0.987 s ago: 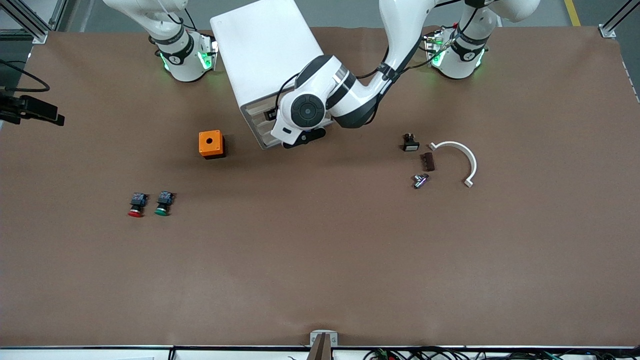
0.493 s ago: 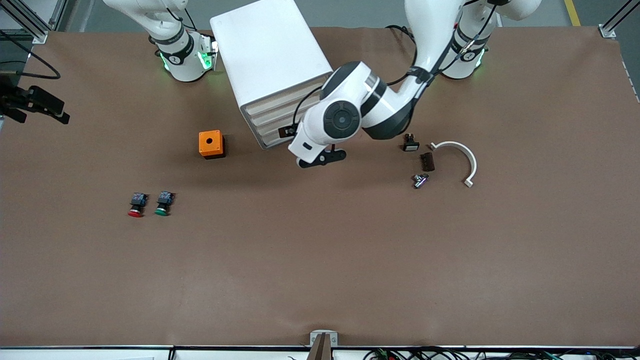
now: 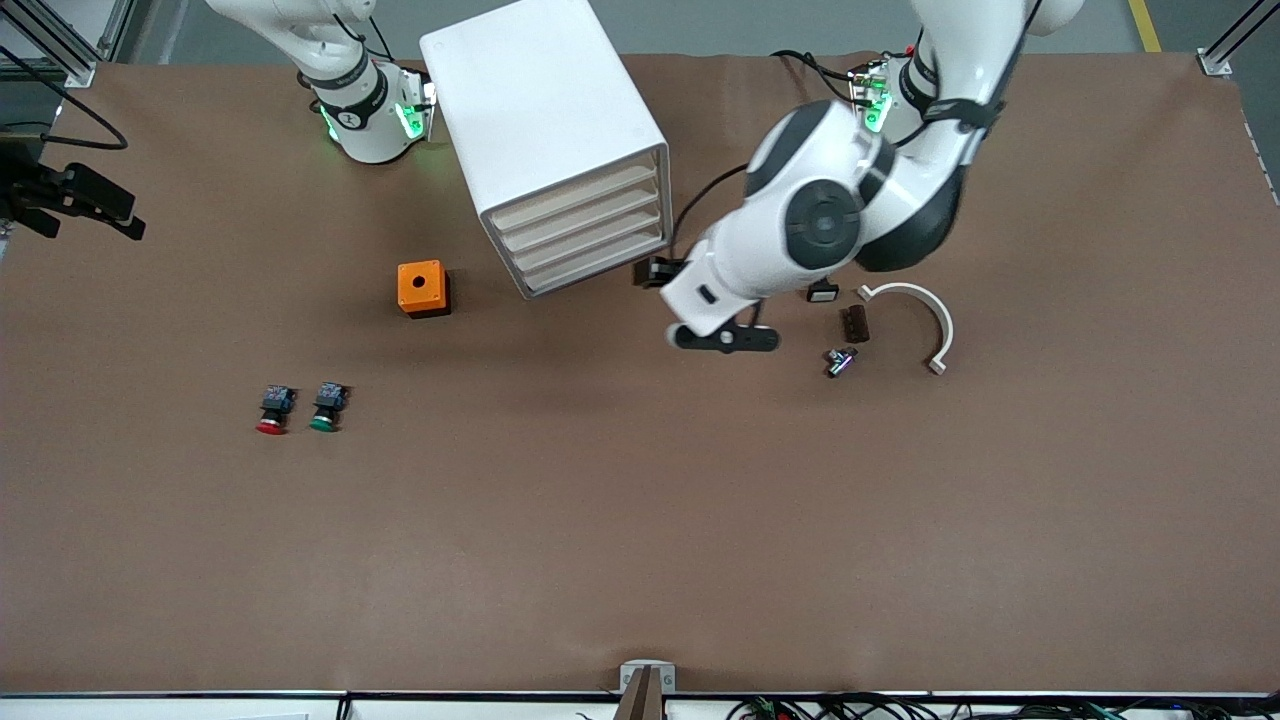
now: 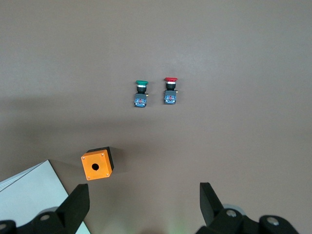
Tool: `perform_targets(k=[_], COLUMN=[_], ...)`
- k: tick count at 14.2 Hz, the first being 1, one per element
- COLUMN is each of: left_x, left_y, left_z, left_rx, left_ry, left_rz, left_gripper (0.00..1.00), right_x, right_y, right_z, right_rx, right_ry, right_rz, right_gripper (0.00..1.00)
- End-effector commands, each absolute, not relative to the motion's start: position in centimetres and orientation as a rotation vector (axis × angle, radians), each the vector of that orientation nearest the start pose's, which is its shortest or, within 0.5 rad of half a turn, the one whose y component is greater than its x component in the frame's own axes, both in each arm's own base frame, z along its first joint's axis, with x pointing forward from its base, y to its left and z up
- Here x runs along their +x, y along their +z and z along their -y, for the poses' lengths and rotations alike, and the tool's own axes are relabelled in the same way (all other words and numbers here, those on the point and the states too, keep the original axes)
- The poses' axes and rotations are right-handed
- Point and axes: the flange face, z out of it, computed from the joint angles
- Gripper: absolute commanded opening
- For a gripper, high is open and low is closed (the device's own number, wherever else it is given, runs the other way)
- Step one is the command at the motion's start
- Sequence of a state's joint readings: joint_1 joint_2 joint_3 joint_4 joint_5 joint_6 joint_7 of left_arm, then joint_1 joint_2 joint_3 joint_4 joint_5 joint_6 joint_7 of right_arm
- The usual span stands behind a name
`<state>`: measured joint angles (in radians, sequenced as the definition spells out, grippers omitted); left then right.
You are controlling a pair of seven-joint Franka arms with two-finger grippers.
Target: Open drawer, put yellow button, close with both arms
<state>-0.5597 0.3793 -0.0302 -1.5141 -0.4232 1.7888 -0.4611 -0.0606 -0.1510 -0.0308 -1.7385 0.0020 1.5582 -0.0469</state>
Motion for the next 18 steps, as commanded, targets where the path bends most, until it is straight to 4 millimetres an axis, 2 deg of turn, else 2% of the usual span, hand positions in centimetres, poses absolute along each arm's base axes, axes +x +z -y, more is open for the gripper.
perform_targets(k=[1, 3, 5, 10, 13, 14, 16, 18], left_x=[51.8, 51.5, 51.5, 51.9, 52.5, 52.5, 52.2, 52.3], left_y=[46.2, 46.6, 47.0, 50.8, 52.6, 53.3, 54.7, 55.0], left_z=[32.8, 28.8, 25.1, 16.3, 10.5, 9.0, 6.3, 4.7], left_rx=[-3.407, -3.371, -3.351, -3.306, -3.286, -3.279, -3.243, -3.236], left_ry=[0.449, 0.384, 0.342, 0.151, 0.082, 0.056, 0.001, -0.016], left_rz=[-0.142, -0.260, -0.304, -0.428, -0.296, -0.268, -0.349, -0.397], left_gripper=[1.00, 1.00, 1.00, 1.00, 1.00, 1.00, 1.00, 1.00], right_x=[49.7, 49.7, 49.7, 49.9, 49.9, 49.9, 49.9, 49.9], right_y=[62.8, 62.9, 62.8, 62.9, 63.0, 63.0, 63.0, 63.0], right_z=[4.8, 4.8, 4.8, 2.4, 2.1, 2.3, 2.3, 2.7], right_rx=[-3.119, -3.119, -3.116, -3.118, -3.119, -3.118, -3.119, -3.118], right_ry=[0.022, 0.019, 0.021, 0.018, 0.010, 0.010, 0.006, 0.003], right_rz=[-0.071, -0.071, -0.074, -0.017, -0.009, -0.014, -0.014, -0.019], right_gripper=[1.00, 1.00, 1.00, 1.00, 1.00, 1.00, 1.00, 1.00])
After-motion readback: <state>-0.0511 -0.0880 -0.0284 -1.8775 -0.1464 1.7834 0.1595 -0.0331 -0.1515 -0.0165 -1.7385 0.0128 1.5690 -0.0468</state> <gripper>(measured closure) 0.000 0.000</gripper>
